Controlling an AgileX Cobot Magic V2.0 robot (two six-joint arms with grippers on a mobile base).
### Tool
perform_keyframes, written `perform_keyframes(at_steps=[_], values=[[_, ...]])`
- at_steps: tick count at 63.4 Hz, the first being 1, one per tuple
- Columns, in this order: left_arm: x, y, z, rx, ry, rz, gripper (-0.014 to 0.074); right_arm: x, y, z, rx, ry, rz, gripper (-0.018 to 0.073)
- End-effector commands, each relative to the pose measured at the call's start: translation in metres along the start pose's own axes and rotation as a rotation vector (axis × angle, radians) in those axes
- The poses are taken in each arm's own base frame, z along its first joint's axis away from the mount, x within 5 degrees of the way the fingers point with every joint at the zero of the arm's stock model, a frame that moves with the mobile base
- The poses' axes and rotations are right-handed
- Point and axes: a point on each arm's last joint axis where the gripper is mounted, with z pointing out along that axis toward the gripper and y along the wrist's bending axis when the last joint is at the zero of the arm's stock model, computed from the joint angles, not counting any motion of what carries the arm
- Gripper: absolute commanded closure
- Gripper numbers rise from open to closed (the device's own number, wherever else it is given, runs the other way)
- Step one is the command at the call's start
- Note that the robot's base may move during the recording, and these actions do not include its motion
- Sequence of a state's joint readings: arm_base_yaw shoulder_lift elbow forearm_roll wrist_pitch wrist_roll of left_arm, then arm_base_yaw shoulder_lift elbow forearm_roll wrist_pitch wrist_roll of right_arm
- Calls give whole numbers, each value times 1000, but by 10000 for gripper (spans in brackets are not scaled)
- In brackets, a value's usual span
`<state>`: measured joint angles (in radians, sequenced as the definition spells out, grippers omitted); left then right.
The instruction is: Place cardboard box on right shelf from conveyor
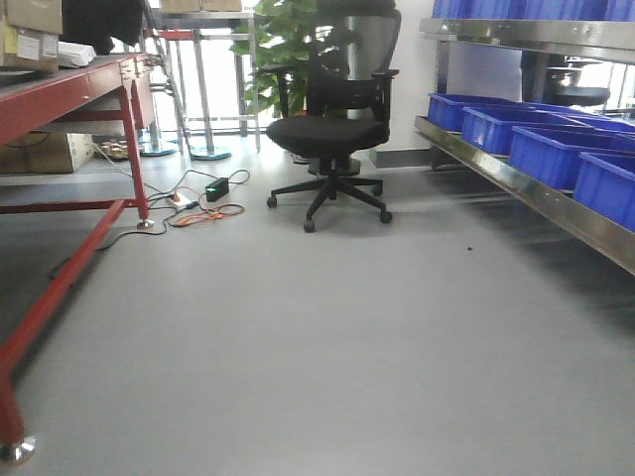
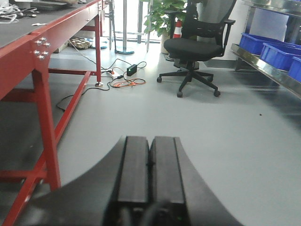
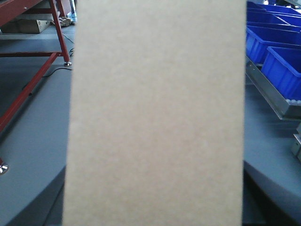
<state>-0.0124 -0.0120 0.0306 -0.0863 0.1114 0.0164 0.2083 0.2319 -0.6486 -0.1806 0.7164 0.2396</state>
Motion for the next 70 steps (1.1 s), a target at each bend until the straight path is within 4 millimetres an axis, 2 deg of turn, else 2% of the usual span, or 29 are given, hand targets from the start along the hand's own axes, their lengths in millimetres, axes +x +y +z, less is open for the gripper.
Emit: perform_keyframes(at_steps=[1,70], values=[[-9,0,-2,0,-101,-10,715,-17,2,-1,-8,-109,-22,364],[-9,0,-2,0,-101,-10,715,-17,2,-1,-8,-109,-22,364]])
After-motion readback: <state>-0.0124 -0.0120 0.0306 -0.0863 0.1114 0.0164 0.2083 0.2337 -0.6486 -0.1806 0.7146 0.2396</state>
